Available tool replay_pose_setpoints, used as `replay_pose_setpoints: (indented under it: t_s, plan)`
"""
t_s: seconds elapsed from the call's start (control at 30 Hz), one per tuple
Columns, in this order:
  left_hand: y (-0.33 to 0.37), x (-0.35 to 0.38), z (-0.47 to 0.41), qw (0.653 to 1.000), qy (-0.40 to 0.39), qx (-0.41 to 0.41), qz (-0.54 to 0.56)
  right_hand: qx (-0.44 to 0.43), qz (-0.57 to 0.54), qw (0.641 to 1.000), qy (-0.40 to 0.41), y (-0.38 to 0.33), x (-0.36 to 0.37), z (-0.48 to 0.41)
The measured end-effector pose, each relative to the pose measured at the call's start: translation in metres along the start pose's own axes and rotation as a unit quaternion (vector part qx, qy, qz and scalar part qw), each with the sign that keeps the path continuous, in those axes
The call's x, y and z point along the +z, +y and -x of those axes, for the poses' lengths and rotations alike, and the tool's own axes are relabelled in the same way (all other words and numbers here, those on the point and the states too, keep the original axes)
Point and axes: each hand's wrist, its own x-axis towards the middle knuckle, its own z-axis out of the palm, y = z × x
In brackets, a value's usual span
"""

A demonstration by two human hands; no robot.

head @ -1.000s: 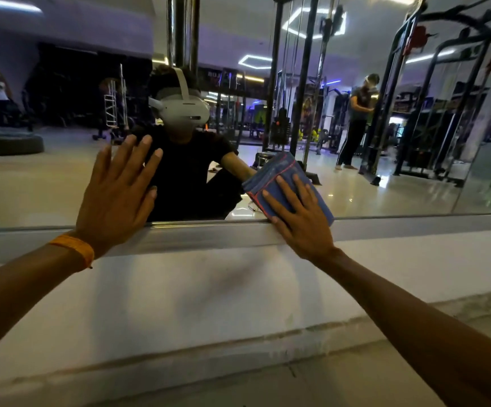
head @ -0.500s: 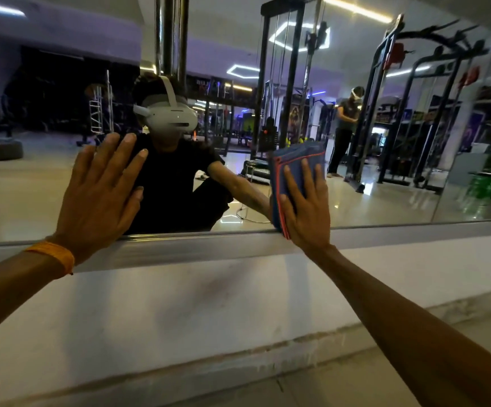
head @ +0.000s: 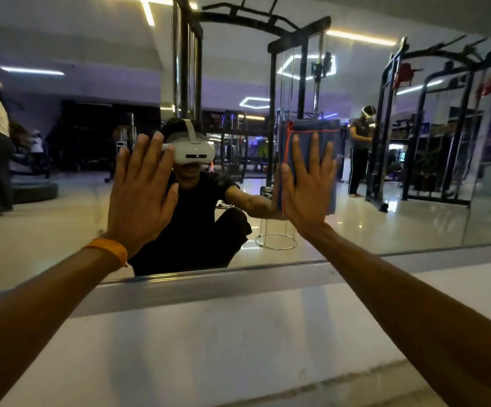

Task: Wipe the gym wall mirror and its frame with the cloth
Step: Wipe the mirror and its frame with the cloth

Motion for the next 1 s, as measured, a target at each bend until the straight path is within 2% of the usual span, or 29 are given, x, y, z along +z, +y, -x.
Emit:
replay_pose_setpoints:
  t_s: [0.03, 0.07, 0.13, 0.17, 0.23, 0.3, 0.4, 0.43, 0.47, 0.5, 0.57, 0.63, 0.7, 0.73, 0.77, 0.8, 0.87, 0.9, 0.93, 0.97, 1.0]
  plan:
    - [0.002, -0.001, -0.009, 1.0, 0.003, -0.004, 0.003, -0.044, 0.006, 0.999, -0.014, -0.012, 0.005, 0.001]
    - [0.005, -0.003, -0.02, 1.0, 0.003, -0.006, 0.005, -0.122, 0.02, 0.991, -0.043, -0.021, 0.009, 0.006]
    - [0.007, -0.006, -0.042, 1.0, -0.004, -0.007, 0.001, -0.301, 0.059, 0.946, -0.101, -0.02, 0.013, 0.012]
    - [0.007, -0.008, -0.052, 1.0, -0.008, -0.006, -0.007, -0.361, 0.073, 0.921, -0.123, -0.011, 0.011, 0.006]
    - [0.001, -0.011, -0.066, 1.0, -0.01, -0.015, -0.02, -0.416, 0.085, 0.896, -0.13, 0.007, 0.002, -0.02]
    - [-0.005, -0.014, -0.073, 0.999, -0.011, -0.019, -0.027, -0.385, 0.09, 0.914, -0.094, 0.022, -0.005, -0.06]
    - [-0.015, -0.018, -0.076, 0.999, -0.017, 0.005, -0.042, -0.181, 0.074, 0.98, -0.016, 0.014, -0.014, -0.113]
    - [-0.019, -0.019, -0.078, 0.999, -0.018, 0.003, -0.037, -0.112, 0.059, 0.992, 0.004, 0.002, -0.011, -0.119]
    - [-0.023, -0.022, -0.081, 0.999, -0.017, -0.008, -0.027, -0.08, 0.047, 0.996, 0.017, -0.013, -0.007, -0.119]
    - [-0.027, -0.025, -0.087, 1.0, -0.016, -0.019, -0.018, -0.092, 0.042, 0.995, 0.017, -0.027, -0.003, -0.112]
    - [-0.034, -0.03, -0.096, 0.999, -0.024, -0.024, -0.024, -0.236, 0.049, 0.97, -0.03, -0.042, 0.011, -0.078]
    - [-0.038, -0.031, -0.098, 0.999, -0.03, -0.019, -0.036, -0.41, 0.061, 0.906, -0.091, -0.038, 0.019, -0.046]
    - [-0.037, -0.029, -0.096, 0.999, -0.027, -0.015, -0.036, -0.504, 0.078, 0.852, -0.122, -0.018, 0.014, -0.054]
    - [-0.036, -0.028, -0.095, 0.999, -0.023, -0.015, -0.035, -0.516, 0.09, 0.844, -0.116, -0.007, 0.011, -0.073]
    - [-0.036, -0.027, -0.094, 0.999, -0.018, -0.013, -0.035, -0.507, 0.107, 0.85, -0.093, 0.003, 0.009, -0.098]
    - [-0.037, -0.026, -0.094, 0.999, -0.013, -0.008, -0.036, -0.462, 0.118, 0.876, -0.066, 0.012, 0.005, -0.127]
    - [-0.04, -0.026, -0.094, 0.999, -0.009, 0.001, -0.041, -0.293, 0.103, 0.951, -0.01, 0.016, -0.011, -0.173]
    - [-0.041, -0.027, -0.094, 0.999, -0.013, 0.004, -0.048, -0.194, 0.07, 0.978, 0.009, 0.008, -0.016, -0.179]
    - [-0.042, -0.028, -0.094, 0.998, -0.019, 0.007, -0.055, -0.137, 0.039, 0.99, 0.019, -0.007, -0.015, -0.17]
    - [-0.043, -0.028, -0.094, 0.998, -0.026, 0.009, -0.058, -0.128, 0.031, 0.991, 0.029, -0.024, -0.008, -0.149]
    - [-0.044, -0.03, -0.095, 0.998, -0.034, 0.009, -0.054, -0.16, 0.034, 0.986, 0.019, -0.039, 0.002, -0.114]
